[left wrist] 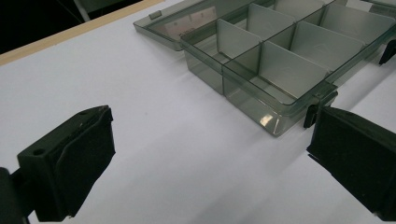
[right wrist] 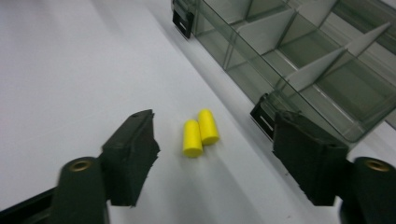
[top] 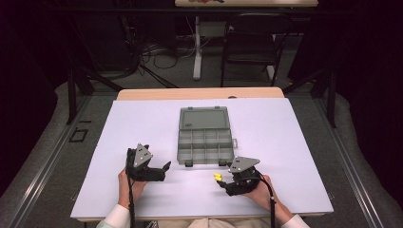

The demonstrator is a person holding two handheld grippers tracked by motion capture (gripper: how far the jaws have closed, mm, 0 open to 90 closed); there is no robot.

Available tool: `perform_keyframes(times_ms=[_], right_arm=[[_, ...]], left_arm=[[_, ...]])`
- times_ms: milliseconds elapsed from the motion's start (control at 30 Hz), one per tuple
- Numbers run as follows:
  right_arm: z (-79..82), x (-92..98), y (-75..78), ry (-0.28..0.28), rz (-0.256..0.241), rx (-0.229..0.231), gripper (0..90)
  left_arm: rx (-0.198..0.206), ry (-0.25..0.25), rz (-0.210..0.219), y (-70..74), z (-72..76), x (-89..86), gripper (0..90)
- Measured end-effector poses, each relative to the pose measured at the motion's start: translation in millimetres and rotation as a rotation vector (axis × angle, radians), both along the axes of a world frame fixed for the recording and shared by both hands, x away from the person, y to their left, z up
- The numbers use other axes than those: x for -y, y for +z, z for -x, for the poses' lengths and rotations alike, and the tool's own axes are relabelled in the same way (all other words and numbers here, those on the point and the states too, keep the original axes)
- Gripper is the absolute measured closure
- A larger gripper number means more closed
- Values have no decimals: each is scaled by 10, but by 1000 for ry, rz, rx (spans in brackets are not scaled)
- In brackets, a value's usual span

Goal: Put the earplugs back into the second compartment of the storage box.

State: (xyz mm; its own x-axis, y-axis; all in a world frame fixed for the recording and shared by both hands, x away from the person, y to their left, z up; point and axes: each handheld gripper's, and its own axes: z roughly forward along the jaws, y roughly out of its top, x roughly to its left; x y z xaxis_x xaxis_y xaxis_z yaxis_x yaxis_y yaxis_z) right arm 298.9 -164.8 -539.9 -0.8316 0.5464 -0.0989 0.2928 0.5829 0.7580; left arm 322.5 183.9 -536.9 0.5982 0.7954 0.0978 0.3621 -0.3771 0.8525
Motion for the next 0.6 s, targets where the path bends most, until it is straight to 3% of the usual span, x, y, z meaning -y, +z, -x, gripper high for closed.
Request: perform_keyframes(times_ms=[100, 333, 600], right_arm=[[11, -32, -6, 11, 2, 18, 398], [8, -95, -68, 42, 15, 2, 584], [-4, -145, -127, 60, 32, 3, 670]], left_arm=[[-2, 0, 1, -7, -11, -6, 0], [-2, -1, 0, -15, -20, -10, 0], [-8, -3, -1, -27, -47, -19, 0]])
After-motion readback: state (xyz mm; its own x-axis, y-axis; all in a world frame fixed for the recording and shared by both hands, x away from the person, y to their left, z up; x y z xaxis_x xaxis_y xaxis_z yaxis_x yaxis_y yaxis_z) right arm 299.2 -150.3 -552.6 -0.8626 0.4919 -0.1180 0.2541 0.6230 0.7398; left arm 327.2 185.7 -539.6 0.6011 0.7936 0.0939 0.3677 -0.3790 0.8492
